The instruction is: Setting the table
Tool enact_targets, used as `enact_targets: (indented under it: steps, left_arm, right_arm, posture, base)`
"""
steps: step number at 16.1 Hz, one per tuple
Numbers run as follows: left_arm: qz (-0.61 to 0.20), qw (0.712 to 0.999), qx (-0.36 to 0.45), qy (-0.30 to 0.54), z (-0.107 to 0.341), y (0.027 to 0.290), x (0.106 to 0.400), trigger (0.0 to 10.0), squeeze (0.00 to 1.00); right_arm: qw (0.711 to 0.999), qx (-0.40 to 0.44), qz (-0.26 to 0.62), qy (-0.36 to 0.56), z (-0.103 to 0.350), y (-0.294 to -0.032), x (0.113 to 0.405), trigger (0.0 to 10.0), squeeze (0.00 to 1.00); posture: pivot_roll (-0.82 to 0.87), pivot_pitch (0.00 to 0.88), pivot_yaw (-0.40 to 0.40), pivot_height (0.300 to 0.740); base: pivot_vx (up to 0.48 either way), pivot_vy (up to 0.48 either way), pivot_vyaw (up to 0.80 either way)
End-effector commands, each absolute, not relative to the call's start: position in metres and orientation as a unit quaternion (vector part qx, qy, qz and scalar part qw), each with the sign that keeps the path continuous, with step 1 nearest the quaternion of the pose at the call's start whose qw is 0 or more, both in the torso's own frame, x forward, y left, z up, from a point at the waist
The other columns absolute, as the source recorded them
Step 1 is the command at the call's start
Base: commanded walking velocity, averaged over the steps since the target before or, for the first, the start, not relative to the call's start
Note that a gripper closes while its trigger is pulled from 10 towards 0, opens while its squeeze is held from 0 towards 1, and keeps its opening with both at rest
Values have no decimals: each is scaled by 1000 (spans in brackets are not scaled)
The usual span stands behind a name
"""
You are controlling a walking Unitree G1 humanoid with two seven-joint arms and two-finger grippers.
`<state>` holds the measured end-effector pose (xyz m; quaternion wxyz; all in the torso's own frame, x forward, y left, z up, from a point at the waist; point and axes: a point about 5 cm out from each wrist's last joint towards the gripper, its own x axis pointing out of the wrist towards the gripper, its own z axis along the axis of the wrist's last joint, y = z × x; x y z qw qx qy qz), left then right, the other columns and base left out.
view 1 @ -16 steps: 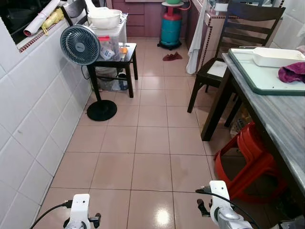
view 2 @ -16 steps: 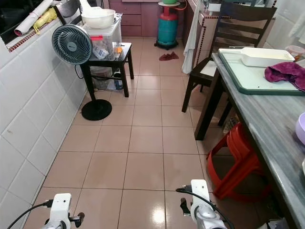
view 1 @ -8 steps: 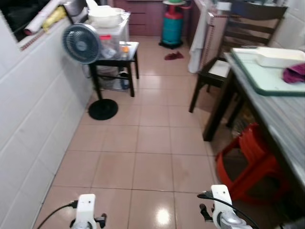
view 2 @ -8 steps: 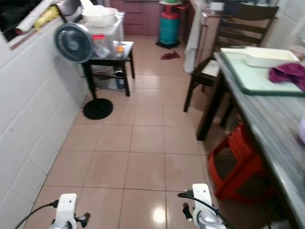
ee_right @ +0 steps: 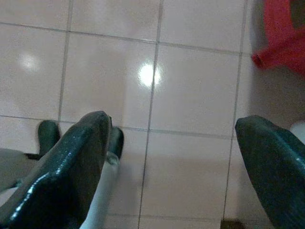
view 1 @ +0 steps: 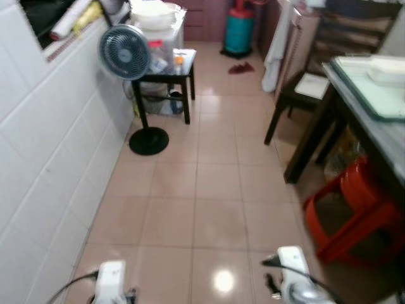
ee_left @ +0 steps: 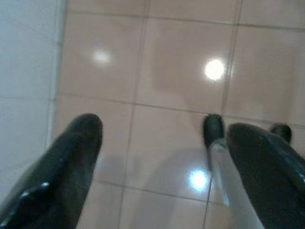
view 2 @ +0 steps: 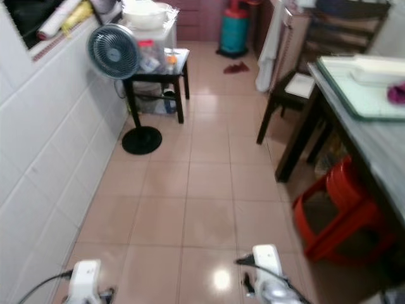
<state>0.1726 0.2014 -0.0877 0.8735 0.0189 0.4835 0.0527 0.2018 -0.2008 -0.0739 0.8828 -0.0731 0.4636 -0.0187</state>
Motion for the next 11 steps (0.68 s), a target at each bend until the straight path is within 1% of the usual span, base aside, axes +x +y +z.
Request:
enact_targets:
  steps: [1, 5, 6, 11]
  left_arm:
    - [55, 869, 28, 491, -89, 208, 167, 10000, 0]
    - [49, 867, 41, 493, -89, 209, 167, 10000, 0]
    - [49, 871, 58, 486, -88, 211, 169, 10000, 0]
    - [39, 871, 77, 483, -87, 213, 168, 10000, 0]
  right_arm:
    - [883, -73, -10, 464, -74, -196, 203, 10000, 0]
    - [881, -77, -6, 468, -76, -194, 200, 10000, 0]
    - [880, -78, -4, 469, -77, -193, 199, 10000, 0]
    - [879, -90, 3, 468, -77, -194, 198, 10000, 0]
  posture:
    - [-79, 73, 4, 740]
    - [-80, 73, 6, 740]
    - [-80, 73, 6, 740]
    - [-85, 84, 6, 740]
  base:
    - [0, 480, 0]
    - [0, 480, 0]
    - [0, 480, 0]
    - [0, 0, 0]
